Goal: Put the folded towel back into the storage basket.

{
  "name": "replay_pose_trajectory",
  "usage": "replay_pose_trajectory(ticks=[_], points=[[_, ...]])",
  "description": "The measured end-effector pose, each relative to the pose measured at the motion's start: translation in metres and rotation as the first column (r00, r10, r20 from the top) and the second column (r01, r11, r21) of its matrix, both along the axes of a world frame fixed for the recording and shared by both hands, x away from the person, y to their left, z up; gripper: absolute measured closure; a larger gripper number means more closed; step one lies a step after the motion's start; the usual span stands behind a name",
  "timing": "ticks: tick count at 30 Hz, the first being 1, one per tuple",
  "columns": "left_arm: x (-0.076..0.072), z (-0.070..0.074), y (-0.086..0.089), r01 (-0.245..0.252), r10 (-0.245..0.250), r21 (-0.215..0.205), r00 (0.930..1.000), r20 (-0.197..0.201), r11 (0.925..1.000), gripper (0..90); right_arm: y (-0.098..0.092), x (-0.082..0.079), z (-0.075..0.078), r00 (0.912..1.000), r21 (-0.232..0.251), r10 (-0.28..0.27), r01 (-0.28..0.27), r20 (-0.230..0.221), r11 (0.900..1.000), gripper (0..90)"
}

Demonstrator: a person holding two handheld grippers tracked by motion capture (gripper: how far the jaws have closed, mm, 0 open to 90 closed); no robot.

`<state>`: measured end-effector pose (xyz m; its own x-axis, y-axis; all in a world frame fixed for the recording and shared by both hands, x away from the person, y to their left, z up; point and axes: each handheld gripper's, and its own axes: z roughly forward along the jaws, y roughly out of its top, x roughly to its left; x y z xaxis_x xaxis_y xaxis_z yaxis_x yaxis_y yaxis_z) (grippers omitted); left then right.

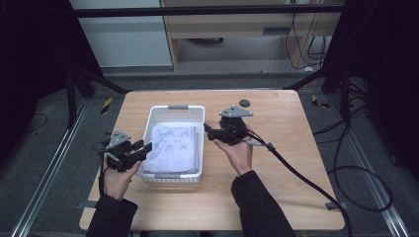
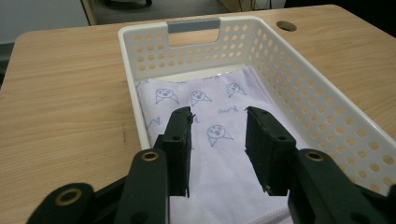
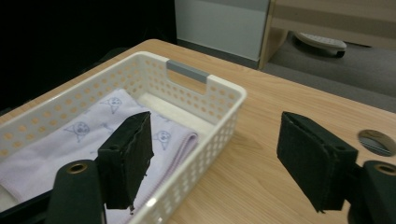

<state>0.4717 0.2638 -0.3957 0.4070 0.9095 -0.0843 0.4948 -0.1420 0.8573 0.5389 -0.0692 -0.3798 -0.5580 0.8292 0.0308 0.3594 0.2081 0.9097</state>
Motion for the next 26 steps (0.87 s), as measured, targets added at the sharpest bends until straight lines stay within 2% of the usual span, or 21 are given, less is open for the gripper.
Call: replay_pose_trajectory(ticks=[5, 12, 18, 26], points=[[-0.003, 0.002, 0.003, 0.009, -0.009, 0.000, 0.9999, 0.014, 1.0000, 51.7, -0.035, -0.010, 0.001, 0.9996, 0.025, -0.029, 0.029, 0.000, 0.999, 23.4], [-0.006, 0.001, 0.011, 0.010, -0.010, 0.000, 0.9994, 0.033, 0.9999, 45.0, -0.078, -0.021, -0.009, 0.9981, 0.041, -0.059, 0.060, -0.021, 0.997, 19.8], [-0.006, -0.003, 0.021, -0.010, 0.009, 0.028, 0.9990, 0.043, 0.9996, 40.0, -0.110, -0.033, -0.022, 0.9967, 0.057, -0.076, 0.077, -0.030, 0.995, 17.7], [-0.007, -0.008, 0.040, -0.059, 0.058, 0.028, 0.9974, 0.043, 0.9979, 36.7, -0.155, -0.053, -0.039, 0.9909, 0.055, -0.121, 0.124, -0.060, 0.991, 17.1]])
